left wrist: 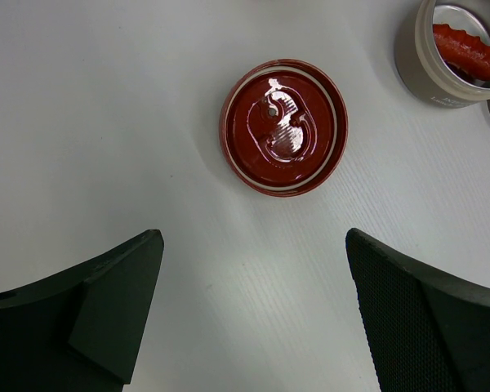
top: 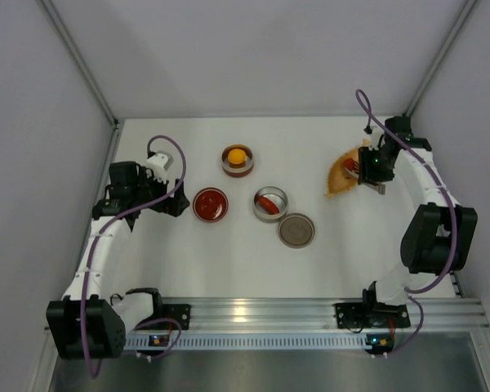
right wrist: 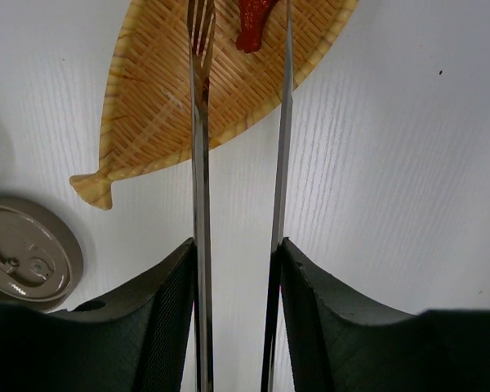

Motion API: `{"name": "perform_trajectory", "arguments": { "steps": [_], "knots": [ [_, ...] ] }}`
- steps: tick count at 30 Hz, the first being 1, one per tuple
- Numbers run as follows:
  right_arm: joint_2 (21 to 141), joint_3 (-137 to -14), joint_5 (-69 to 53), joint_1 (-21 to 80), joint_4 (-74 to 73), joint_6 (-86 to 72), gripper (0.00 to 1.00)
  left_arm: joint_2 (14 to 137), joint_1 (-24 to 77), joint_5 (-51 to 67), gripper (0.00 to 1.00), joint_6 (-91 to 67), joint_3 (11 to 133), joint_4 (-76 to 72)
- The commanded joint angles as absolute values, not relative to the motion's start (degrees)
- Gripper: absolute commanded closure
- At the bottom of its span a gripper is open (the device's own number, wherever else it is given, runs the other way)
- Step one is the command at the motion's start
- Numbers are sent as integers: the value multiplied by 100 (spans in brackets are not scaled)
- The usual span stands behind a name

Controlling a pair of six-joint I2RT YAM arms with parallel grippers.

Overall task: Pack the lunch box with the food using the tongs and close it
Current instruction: Pick up the fake food from the plate.

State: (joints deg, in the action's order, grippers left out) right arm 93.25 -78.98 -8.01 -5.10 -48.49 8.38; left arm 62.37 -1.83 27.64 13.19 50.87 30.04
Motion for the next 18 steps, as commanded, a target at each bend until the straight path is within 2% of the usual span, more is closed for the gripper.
{"name": "perform_trajectory", "arguments": {
  "steps": [1,6,14,18],
  "knots": [
    [9413,-8033,-826,-615,-4351,844,58,6205,-184,2839,2,1353,5089,2760],
    [9457,-8007,-844,-624,-4315,844,60,6214,-176,2839,2,1353,5071,2742],
    [9290,-8016,-826,-659,-4359,905,79,6223,-184,2830,2,1345,5089,2751],
    [9132,-8086,-870,-712,-4491,940,83,6205,-184,2821,2,1345,5106,2768]
  ]
}}
